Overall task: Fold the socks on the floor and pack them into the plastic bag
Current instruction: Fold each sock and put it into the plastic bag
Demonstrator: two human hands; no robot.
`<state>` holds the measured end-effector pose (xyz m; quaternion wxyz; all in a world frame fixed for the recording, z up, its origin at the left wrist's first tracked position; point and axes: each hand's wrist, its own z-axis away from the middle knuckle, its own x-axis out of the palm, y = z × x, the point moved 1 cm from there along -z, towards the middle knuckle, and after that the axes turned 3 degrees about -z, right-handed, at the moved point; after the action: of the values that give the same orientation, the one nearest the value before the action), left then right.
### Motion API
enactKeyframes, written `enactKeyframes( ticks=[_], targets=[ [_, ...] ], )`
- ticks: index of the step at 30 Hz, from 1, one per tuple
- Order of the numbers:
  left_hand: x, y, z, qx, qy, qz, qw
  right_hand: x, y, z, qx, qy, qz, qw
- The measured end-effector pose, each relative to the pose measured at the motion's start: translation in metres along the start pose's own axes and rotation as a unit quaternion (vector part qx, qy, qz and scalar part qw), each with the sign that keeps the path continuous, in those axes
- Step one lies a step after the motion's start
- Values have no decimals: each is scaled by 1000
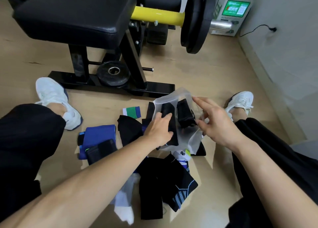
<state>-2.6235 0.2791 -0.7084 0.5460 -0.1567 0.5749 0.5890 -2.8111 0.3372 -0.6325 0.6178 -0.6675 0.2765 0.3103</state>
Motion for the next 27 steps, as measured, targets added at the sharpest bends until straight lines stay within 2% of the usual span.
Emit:
enactKeyframes(
  ticks=[3, 8, 13, 16, 18, 19, 24, 27],
  targets=[
    [11, 5, -13, -4, 27, -103, 994, 1, 1, 1, 1, -7, 10, 1000],
    [29, 15, -49, 23, -28, -91, 995, -2, 1, -1, 14, 4, -25, 1000],
    [50, 16, -94, 35, -39, -129, 990, -13, 2, -6, 12, 31, -43, 999],
    [63, 15, -114, 34, -136, -171, 975, -16, 4, -7, 10, 36, -45, 998],
    [70, 10, -120, 28, -199, -153, 968, -14, 6, -7, 9, 29, -45, 999],
    [72, 8, -120, 25, -202, -131, 970, -12, 8, -7, 8, 24, -46, 999],
    [72, -6, -103, 10, -139, 4, 990, 2, 11, -7, 10, -11, -29, 999],
    [59, -15, -75, 50, -66, 51, 995, 14, 11, -8, 10, -34, -21, 999]
  ],
)
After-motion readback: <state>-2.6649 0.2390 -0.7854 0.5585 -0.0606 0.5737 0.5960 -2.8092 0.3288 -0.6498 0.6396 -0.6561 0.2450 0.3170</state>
